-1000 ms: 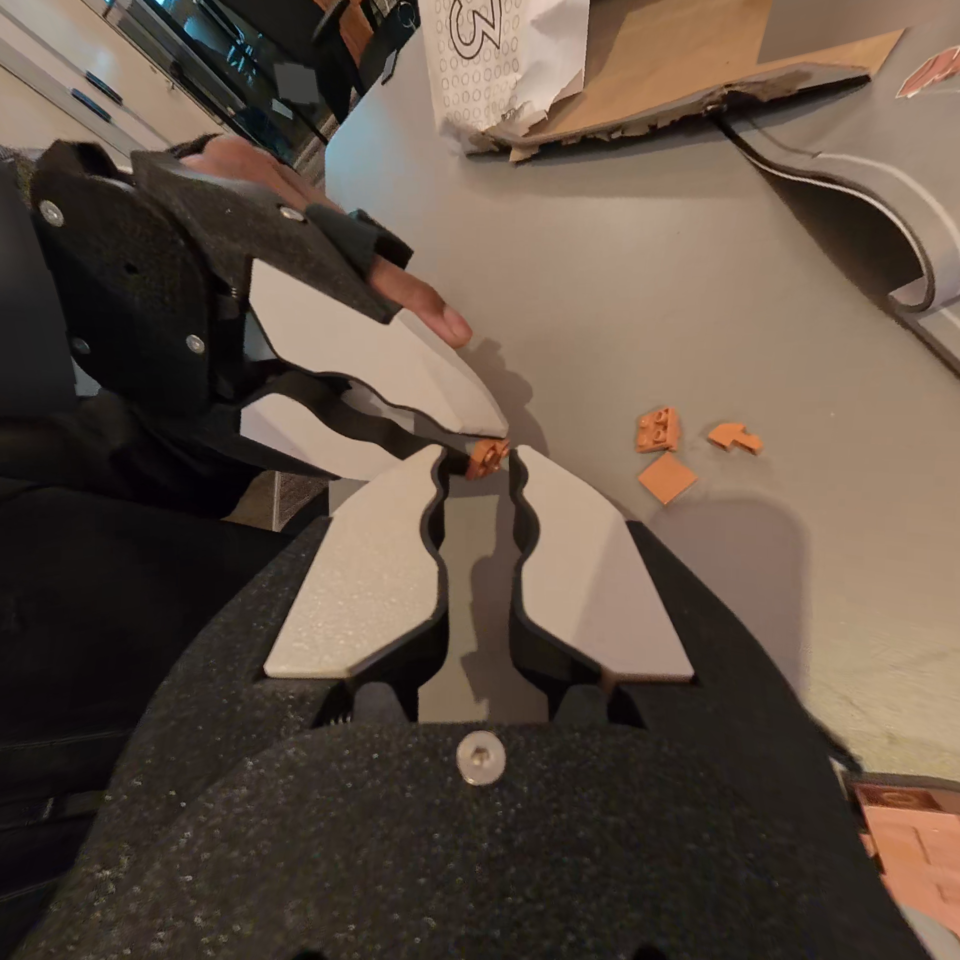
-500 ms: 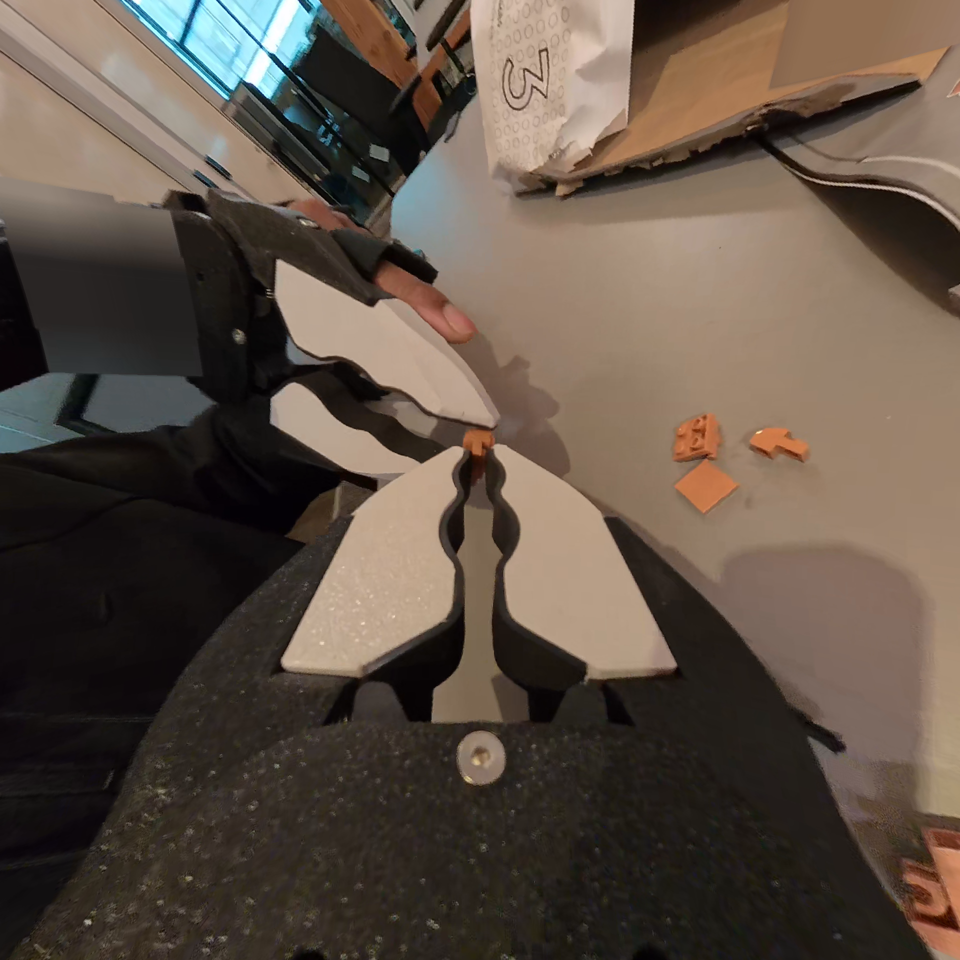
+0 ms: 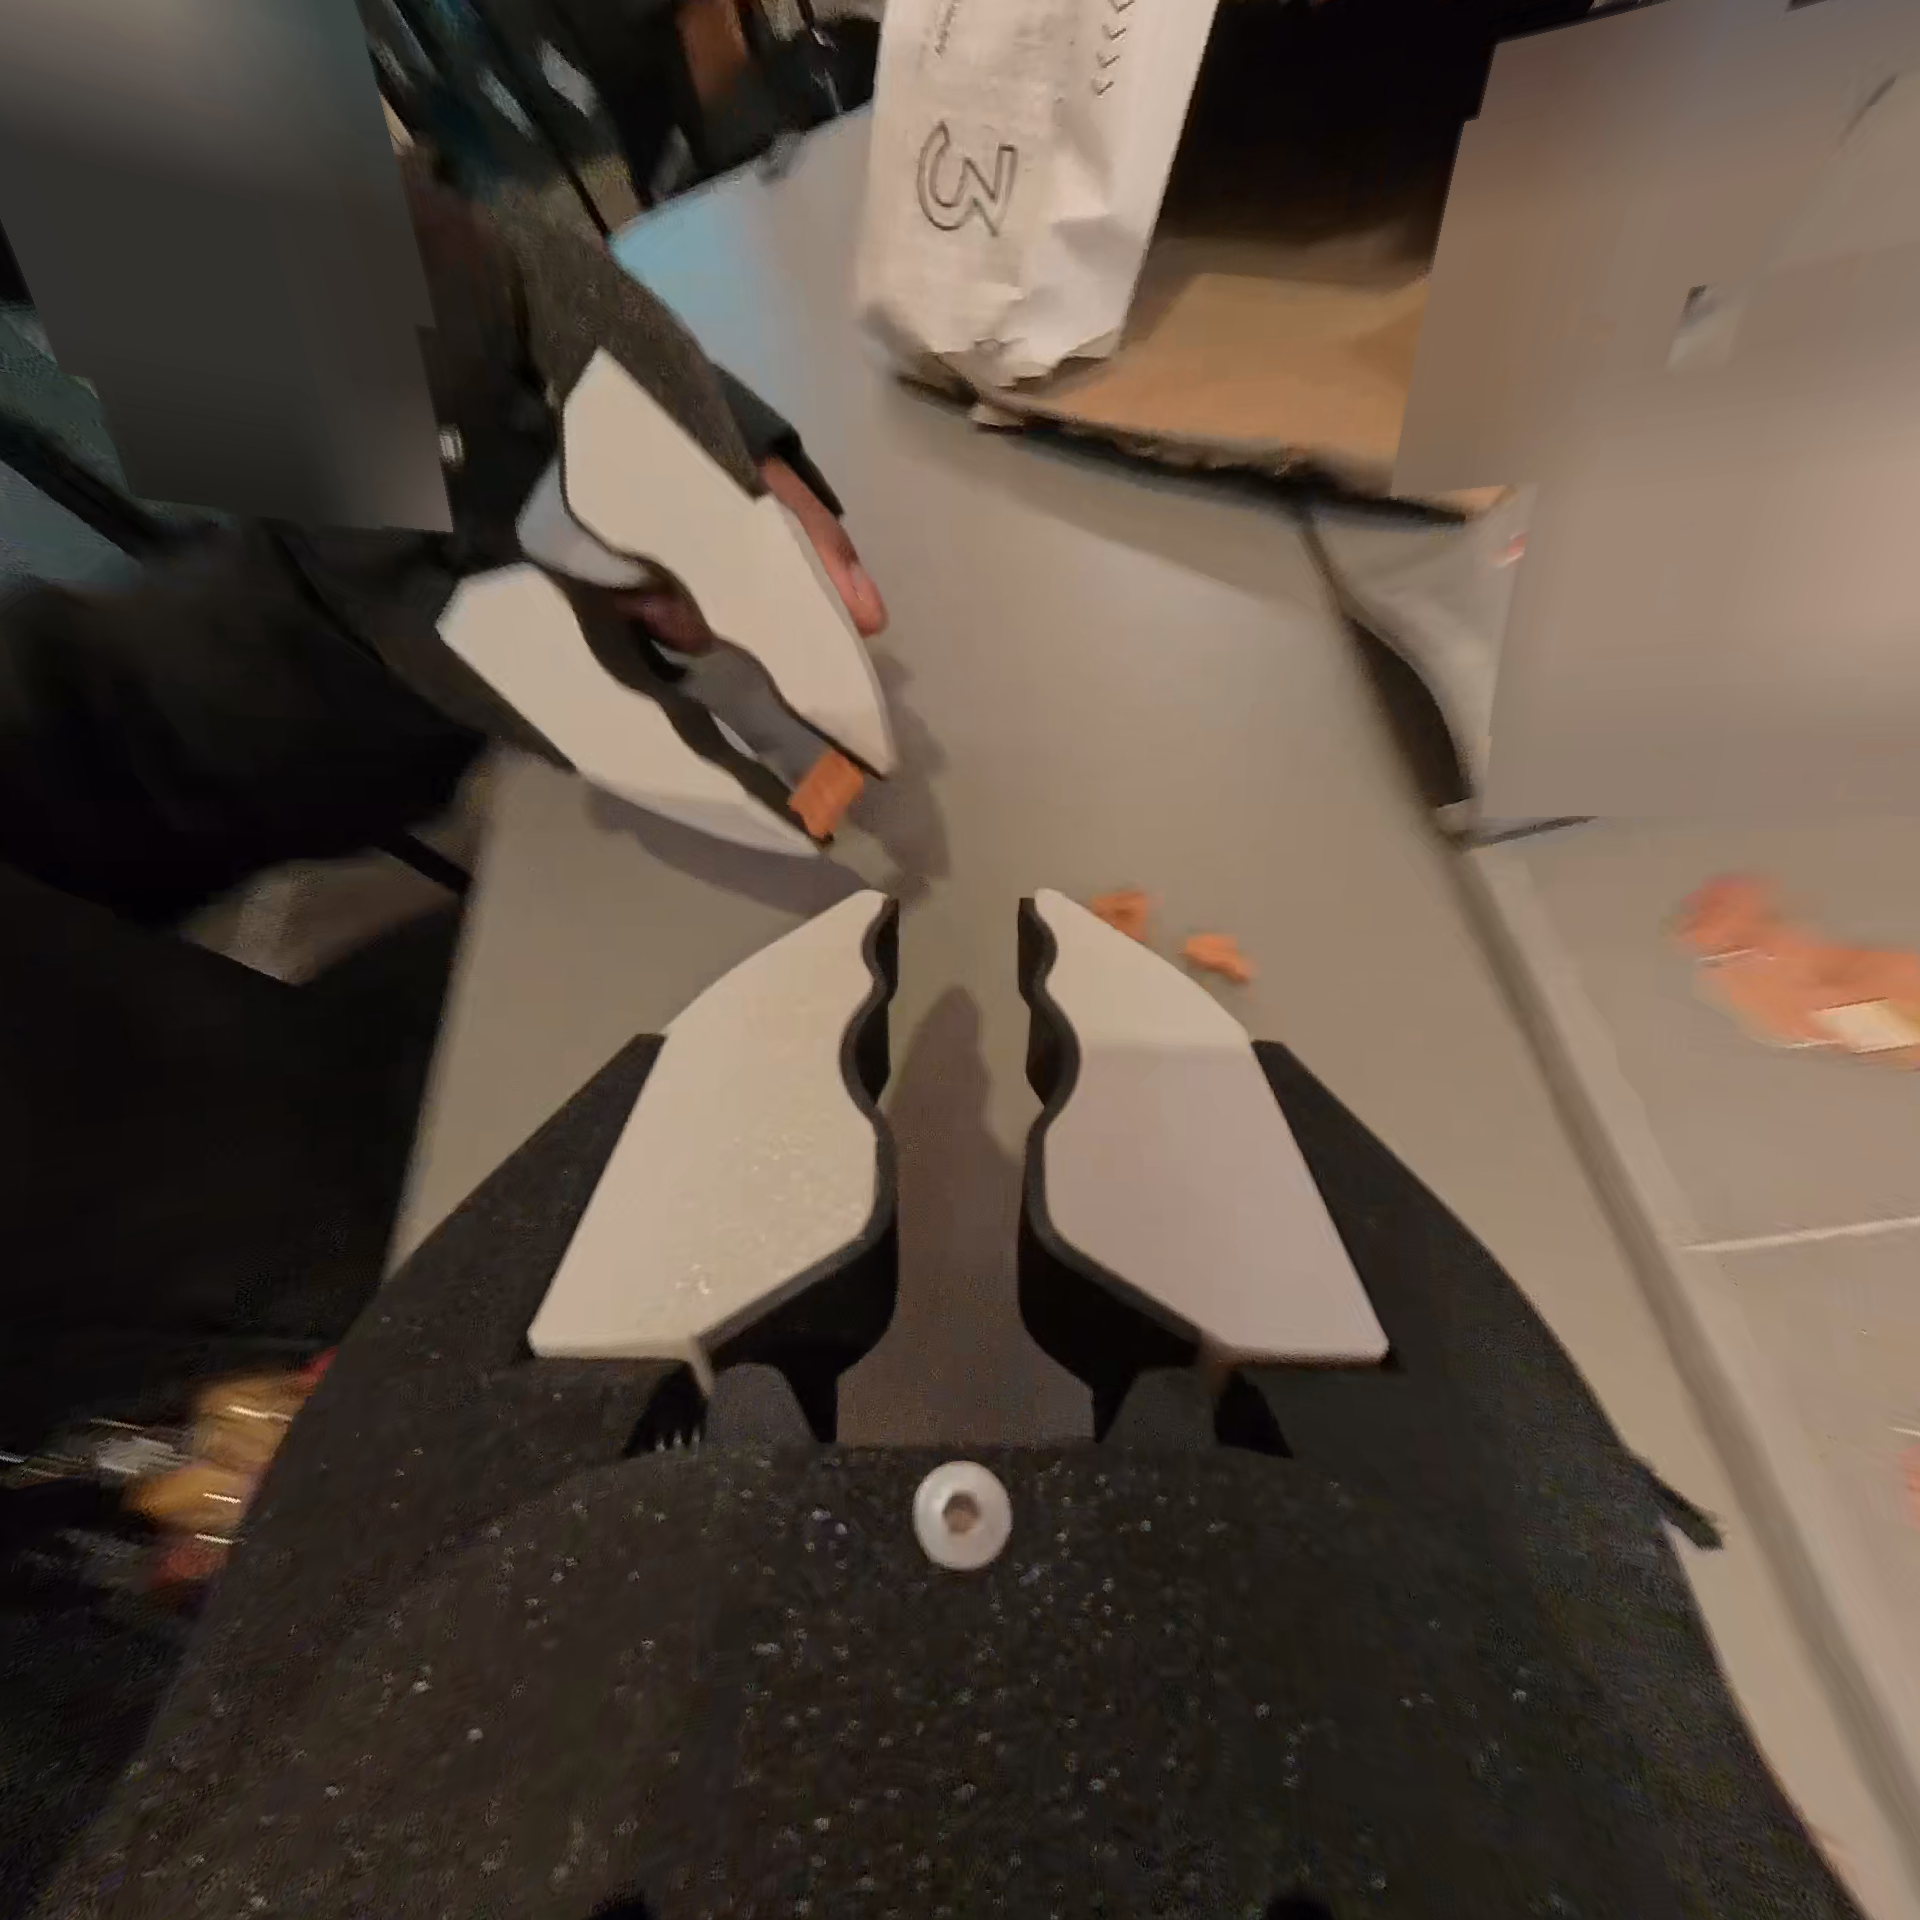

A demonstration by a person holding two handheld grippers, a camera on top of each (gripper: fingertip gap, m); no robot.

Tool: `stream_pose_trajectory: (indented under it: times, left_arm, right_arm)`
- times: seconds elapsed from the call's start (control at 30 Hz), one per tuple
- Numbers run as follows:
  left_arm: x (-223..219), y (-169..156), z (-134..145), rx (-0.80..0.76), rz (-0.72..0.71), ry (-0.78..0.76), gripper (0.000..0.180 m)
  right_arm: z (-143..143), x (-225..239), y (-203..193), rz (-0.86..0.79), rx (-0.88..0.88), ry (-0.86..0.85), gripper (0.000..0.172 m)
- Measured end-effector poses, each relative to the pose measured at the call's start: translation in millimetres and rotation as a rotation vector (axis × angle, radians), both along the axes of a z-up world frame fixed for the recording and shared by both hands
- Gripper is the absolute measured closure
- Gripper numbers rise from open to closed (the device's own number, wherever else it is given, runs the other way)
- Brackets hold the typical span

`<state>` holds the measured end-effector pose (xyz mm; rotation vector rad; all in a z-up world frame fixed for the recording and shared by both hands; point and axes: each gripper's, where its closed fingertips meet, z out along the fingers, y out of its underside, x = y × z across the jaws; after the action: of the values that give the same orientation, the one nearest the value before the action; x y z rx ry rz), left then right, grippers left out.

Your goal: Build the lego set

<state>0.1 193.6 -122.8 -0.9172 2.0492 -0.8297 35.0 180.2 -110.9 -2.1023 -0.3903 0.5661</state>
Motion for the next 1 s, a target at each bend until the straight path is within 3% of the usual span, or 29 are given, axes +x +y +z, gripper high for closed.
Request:
stream_pose_trajectory:
  times: [0.13,0.27,0.37,0.7,1.0]
  left_arm:
    - [3.9,17.2,-17.9,-0.090,0.082,0.113,0.164]
    - [7.9,20.7,-30.0,-0.130,0.098,0.166,0.164]
    - [8.2,22.5,-34.9,-0.144,0.094,0.181,0.164]
    - [6.2,26.3,-44.4,-0.221,0.070,0.228,0.164]
    - [6.8,27.7,-42.5,-0.260,0.064,0.235,0.164]
  right_arm:
    - [-0.9,14.2,8.3,0.144,0.076,-0.264,0.150]
    - [-27.6,15.8,19.6,0.371,0.050,-0.580,0.148]
    - [-42.9,13.2,27.4,0.531,0.035,-0.703,0.147]
    - [-60.4,3.5,34.8,0.769,-0.031,-0.649,0.146]
    - [-67.4,6.3,37.6,0.704,-0.062,-0.625,0.153]
